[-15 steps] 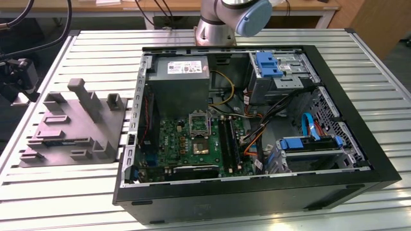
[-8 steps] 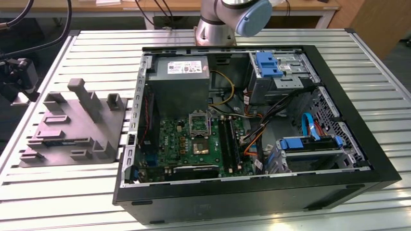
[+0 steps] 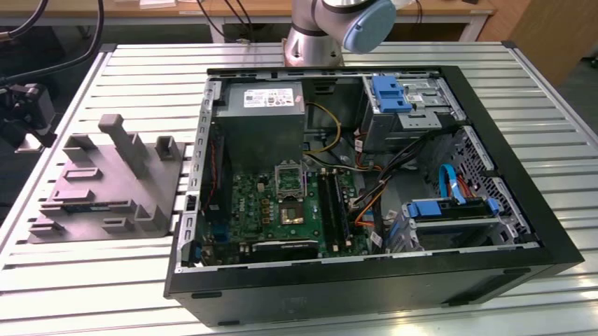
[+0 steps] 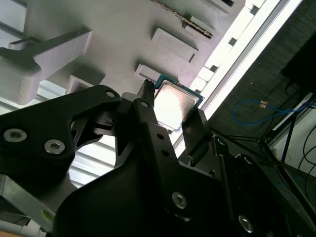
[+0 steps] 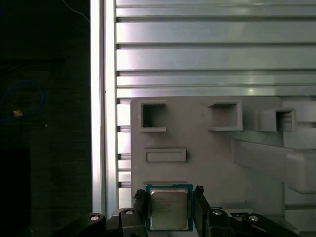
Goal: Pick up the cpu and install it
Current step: 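Pick up the cpu and move it towards the insertion slot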
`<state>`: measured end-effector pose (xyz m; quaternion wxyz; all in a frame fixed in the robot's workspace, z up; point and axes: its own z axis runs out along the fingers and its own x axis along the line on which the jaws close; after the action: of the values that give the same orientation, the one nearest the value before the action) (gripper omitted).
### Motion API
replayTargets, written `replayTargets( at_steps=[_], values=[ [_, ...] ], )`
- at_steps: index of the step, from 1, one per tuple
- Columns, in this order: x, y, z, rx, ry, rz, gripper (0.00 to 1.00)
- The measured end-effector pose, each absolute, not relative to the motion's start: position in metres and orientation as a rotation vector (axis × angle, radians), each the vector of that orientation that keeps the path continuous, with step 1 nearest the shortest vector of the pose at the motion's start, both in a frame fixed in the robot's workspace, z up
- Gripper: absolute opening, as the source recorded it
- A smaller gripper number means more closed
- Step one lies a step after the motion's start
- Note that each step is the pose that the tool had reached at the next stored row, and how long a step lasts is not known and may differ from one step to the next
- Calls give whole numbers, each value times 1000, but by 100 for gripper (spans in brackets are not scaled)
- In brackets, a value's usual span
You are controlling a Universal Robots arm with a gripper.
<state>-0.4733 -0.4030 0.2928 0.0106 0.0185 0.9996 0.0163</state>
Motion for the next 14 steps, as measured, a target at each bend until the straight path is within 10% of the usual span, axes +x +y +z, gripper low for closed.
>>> replayTargets(
  at_steps=[14],
  values=[
    [-473,-403,296,58,3119,51,47]
  ],
)
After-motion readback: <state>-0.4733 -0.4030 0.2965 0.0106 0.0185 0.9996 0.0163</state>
